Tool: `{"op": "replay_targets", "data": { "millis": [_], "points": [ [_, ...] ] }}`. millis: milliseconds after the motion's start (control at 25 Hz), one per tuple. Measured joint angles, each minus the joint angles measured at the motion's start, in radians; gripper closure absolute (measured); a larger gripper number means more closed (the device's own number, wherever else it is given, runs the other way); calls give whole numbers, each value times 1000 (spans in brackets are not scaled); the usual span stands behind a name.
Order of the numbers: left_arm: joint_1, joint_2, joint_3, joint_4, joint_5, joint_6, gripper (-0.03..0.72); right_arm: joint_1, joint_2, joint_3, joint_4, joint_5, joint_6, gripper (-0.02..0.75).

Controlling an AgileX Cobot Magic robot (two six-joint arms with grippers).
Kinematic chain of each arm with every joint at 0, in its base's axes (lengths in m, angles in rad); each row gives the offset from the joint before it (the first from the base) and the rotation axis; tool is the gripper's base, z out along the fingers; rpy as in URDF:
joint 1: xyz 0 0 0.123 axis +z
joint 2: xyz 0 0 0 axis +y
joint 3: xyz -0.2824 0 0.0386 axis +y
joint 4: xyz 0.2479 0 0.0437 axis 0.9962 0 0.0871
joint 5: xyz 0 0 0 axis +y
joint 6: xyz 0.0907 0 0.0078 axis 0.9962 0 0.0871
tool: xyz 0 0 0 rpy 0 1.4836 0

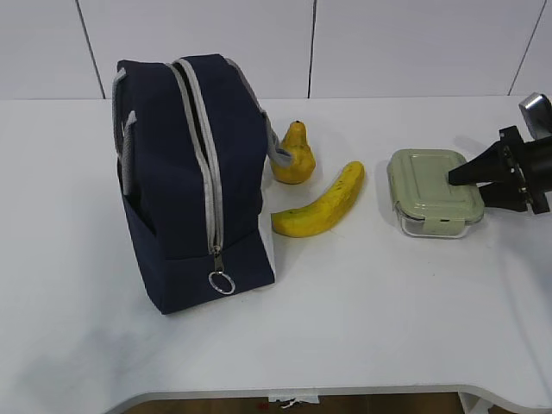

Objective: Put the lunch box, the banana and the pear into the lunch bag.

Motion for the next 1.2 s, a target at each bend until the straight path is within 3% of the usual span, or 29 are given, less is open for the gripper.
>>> {"op": "replay_targets", "data": {
  "millis": [480, 640, 920, 1080, 1200],
  "points": [
    [0, 0, 0, 0, 0, 0, 444, 0, -7, 0, -11, 0, 113, 374],
    [0, 3, 0, 0, 4, 0, 444, 0, -55, 0, -66, -25, 136, 374],
    [0, 76, -93, -5, 99, 0, 444, 0, -165, 0, -73, -25, 177, 375],
    [0, 167, -154, -97, 103, -1, 444, 0, -226, 0, -60, -23, 193, 375],
    [0, 252, -179, -224, 103, -1, 444, 0, -274, 2, -28, -21, 204, 375]
  ]
}}
